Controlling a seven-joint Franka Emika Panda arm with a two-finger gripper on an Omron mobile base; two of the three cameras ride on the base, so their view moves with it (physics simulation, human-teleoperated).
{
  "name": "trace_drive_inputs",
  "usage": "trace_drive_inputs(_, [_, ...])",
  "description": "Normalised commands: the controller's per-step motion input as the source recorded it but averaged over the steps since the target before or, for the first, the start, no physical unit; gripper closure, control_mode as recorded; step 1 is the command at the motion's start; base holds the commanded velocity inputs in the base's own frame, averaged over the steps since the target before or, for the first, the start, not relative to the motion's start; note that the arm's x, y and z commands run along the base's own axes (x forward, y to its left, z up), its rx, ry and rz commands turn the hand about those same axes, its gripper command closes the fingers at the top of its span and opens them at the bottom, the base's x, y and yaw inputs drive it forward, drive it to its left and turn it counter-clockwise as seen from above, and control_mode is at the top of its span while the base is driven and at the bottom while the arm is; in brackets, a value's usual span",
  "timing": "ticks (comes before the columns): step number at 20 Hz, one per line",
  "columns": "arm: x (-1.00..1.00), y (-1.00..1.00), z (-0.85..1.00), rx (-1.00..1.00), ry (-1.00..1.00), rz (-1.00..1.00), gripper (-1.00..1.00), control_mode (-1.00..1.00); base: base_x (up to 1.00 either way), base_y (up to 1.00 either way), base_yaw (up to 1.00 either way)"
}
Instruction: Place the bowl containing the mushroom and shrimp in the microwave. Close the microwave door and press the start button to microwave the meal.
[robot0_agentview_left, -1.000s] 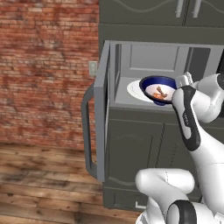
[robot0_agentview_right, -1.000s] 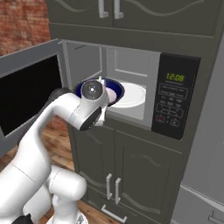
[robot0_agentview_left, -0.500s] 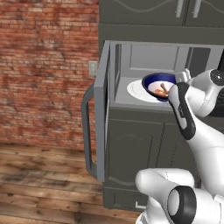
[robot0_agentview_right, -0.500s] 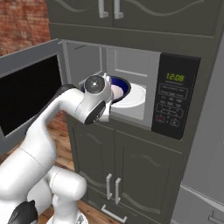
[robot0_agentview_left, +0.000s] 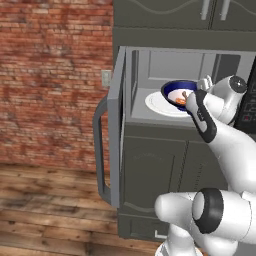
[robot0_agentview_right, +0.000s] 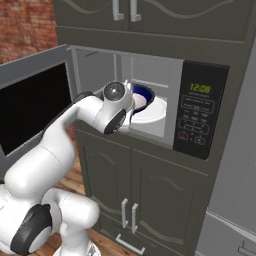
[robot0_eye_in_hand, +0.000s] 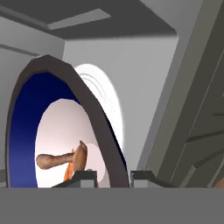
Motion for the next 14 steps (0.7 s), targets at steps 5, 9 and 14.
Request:
trace_drive_inputs(5, [0.39,0.0,-0.23,0.0,0.0,0.0,1.0,-1.0,0.0,0.0,0.0])
trace_drive_inputs(9, [0.35,0.0,-0.28,0.0,0.0,0.0,1.0,-1.0,0.0,0.0,0.0])
trace_drive_inputs(14, [0.36,-0.01,-0.2,0.0,0.0,0.0,1.0,-1.0,0.0,0.0,0.0])
